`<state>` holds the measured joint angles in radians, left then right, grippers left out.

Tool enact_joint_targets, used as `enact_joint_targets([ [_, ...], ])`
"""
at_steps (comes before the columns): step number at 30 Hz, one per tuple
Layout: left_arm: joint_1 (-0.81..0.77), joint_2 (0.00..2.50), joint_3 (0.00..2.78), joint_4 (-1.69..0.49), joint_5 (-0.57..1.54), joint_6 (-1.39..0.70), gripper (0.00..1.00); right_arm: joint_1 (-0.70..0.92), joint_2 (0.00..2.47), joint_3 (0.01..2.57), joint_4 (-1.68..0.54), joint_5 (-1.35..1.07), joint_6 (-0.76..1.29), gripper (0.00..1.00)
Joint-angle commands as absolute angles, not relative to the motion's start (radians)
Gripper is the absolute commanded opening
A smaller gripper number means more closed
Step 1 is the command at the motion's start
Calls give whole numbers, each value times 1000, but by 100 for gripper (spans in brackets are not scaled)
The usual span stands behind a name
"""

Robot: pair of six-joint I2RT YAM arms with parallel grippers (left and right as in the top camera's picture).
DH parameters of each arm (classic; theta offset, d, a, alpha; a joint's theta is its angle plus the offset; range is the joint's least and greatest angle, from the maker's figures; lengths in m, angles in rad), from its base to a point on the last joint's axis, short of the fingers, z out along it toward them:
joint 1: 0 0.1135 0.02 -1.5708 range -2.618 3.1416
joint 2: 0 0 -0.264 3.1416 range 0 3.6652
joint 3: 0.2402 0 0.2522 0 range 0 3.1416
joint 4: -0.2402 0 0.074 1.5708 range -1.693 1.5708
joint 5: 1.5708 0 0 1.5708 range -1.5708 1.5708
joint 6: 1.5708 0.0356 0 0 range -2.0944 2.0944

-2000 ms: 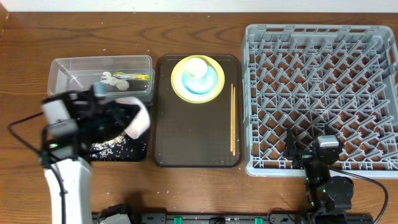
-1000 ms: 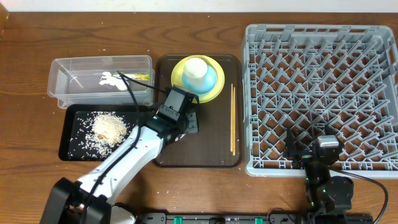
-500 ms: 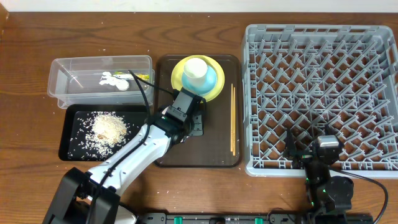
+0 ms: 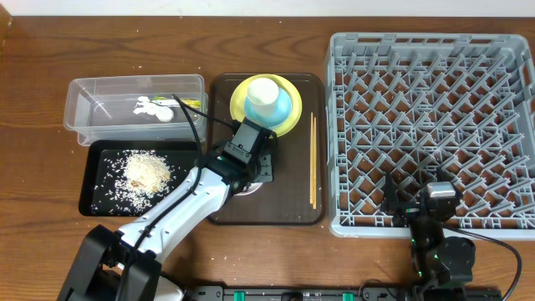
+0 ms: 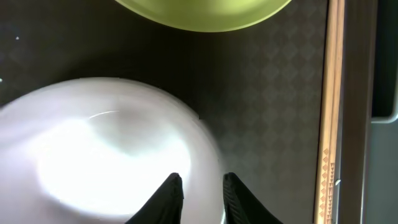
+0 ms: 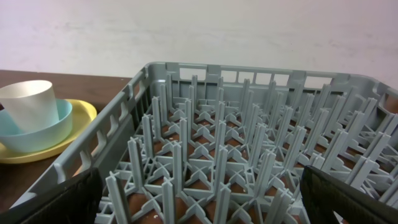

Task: Sort waste into correct bins and load items into the dishwasher rack

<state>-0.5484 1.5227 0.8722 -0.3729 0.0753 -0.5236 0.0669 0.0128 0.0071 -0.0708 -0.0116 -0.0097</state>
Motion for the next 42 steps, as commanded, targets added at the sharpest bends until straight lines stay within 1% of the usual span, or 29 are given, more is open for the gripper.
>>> enact_joint_targets([
  [1, -551, 1526, 897, -370, 70, -522, 25, 76, 11, 6, -75, -16, -16, 99],
  [6, -537, 1515, 917, -373, 70, -522, 25, 76, 11, 6, -75, -16, -16, 99],
  [13, -451, 1437, 939, -410, 70, -522, 26, 76, 11, 6, -75, -16, -16, 99],
  [18, -317, 1332, 939, -448, 71, -522, 26, 76, 11, 6, -75, -16, -16, 99],
  [25, -67, 1146, 939, -549, 71, -522, 27, 76, 11, 6, -48, 22, -16, 99],
  [26, -34, 1122, 939, -561, 71, -522, 31, 76, 11, 6, -34, 22, -16, 99],
  [28, 35, 1074, 939, -577, 71, -522, 34, 76, 11, 6, 2, 22, -16, 99],
  [29, 64, 1054, 939, -582, 71, -522, 38, 76, 11, 6, 18, 10, -8, 99],
  [31, 118, 1019, 939, -583, 70, -522, 48, 76, 11, 9, 37, -31, -3, 99],
  [33, 158, 997, 939, -583, 70, -522, 57, 76, 12, 36, -10, -44, 17, 99],
  [34, 170, 991, 939, -583, 70, -522, 63, 76, 16, 65, -54, -44, 33, 99],
  [36, 186, 989, 939, -583, 70, -522, 69, 76, 40, 134, -130, -40, 40, 99],
  [37, 188, 991, 939, -583, 70, -522, 76, 76, 62, 173, -160, -29, 41, 99],
  [38, 188, 993, 939, -583, 70, -522, 79, 76, 98, 224, -187, -20, 41, 99],
  [42, 188, 1005, 939, -583, 70, -522, 82, 76, 323, 465, -278, -5, 75, 99],
])
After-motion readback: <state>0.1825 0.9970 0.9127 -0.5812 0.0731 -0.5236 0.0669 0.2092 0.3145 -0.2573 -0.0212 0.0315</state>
